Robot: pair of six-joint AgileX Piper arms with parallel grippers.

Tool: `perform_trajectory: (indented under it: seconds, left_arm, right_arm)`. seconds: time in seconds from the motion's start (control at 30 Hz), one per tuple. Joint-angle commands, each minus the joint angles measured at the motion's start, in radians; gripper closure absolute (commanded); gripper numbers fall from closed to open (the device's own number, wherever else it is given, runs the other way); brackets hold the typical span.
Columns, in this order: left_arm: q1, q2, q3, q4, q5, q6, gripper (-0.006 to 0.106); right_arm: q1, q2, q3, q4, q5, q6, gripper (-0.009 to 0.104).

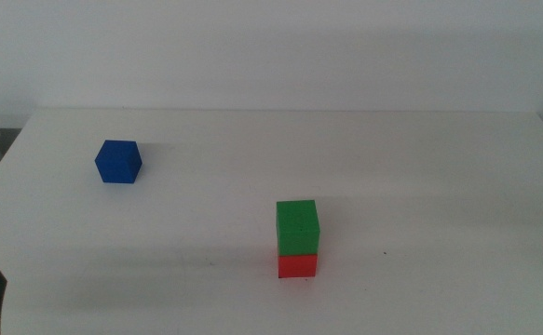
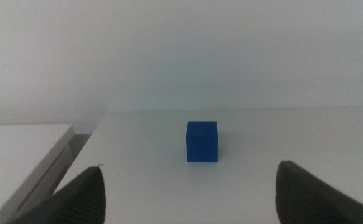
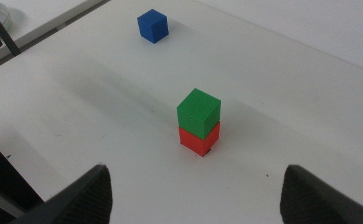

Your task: Stack red cubes first, then green, then blue cubes in a specific spot.

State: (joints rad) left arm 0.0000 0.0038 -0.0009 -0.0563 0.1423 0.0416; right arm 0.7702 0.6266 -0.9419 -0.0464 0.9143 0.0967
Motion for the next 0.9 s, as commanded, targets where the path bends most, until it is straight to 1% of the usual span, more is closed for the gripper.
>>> perform_trajectory:
  seconds: [0.0,0.1,0.2,0.37,0.5,0.57,0.67,0.77,0.87]
  left_arm:
    - [-0.001,-0.004,0.001,-0.002,-0.005,-0.005,0.007]
    - [0.015,0.031,-0.02,-0.002,0.015,-0.005,0.007]
    - [0.03,0.188,-0.169,-0.002,0.094,-0.005,0.007]
    - [0.026,0.597,-0.63,-0.011,0.511,0.018,0.007]
    - [0.026,0.813,-0.907,-0.023,0.809,0.066,0.007]
    - [0.026,0.911,-1.023,-0.047,0.924,0.066,0.007]
    - [0.026,1.023,-1.131,-0.069,0.975,0.066,0.007]
    - [0.026,1.091,-1.171,-0.069,0.892,0.058,0.007]
    - [0.03,1.163,-1.184,-0.07,0.868,-0.042,0.007]
  right_arm:
    - [-0.003,-0.002,0.003,-0.001,-0.01,-0.007,0.004]
    - [-0.003,-0.002,0.003,-0.001,-0.011,-0.007,0.004]
    - [-0.003,-0.002,0.003,-0.001,-0.011,-0.007,0.004]
    - [-0.003,-0.002,0.003,-0.001,-0.025,-0.007,0.004]
    - [-0.003,-0.002,0.003,-0.003,-0.025,-0.007,0.004]
    - [-0.003,-0.002,0.003,-0.003,-0.025,-0.007,0.004]
    - [-0.003,-0.002,0.003,-0.003,-0.025,-0.007,0.004]
    - [-0.003,-0.002,0.003,-0.003,-0.025,-0.007,0.004]
    - [-0.003,-0.002,0.003,-0.003,-0.025,-0.007,0.004]
